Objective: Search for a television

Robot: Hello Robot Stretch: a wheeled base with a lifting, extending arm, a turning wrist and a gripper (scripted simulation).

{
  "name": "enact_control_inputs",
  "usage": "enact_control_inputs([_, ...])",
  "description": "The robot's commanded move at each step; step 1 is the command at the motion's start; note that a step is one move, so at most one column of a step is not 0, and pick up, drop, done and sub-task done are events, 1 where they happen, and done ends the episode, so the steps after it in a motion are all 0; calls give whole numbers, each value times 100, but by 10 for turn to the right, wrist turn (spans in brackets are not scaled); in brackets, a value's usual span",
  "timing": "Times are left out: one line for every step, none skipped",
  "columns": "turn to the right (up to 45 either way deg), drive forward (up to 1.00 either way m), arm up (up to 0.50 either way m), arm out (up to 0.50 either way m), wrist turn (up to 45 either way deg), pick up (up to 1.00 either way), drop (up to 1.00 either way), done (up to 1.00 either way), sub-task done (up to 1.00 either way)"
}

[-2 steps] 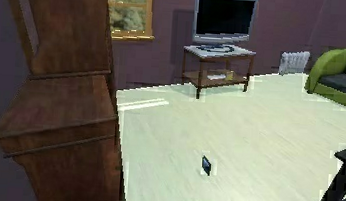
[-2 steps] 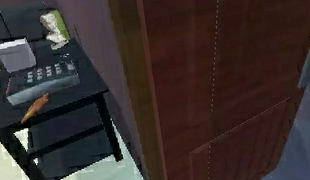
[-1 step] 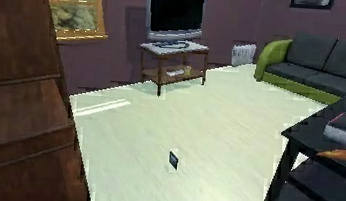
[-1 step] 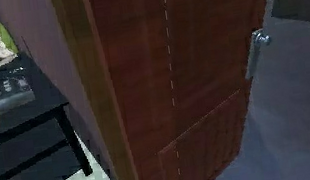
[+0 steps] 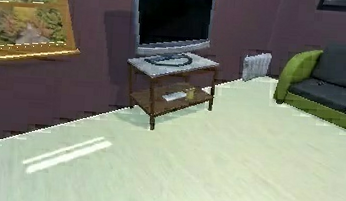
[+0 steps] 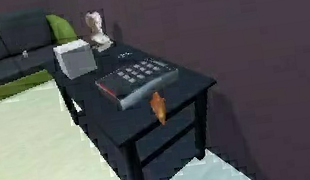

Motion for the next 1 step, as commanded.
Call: enact_control_inputs([-300,0,0,0,0,0,0,0,0])
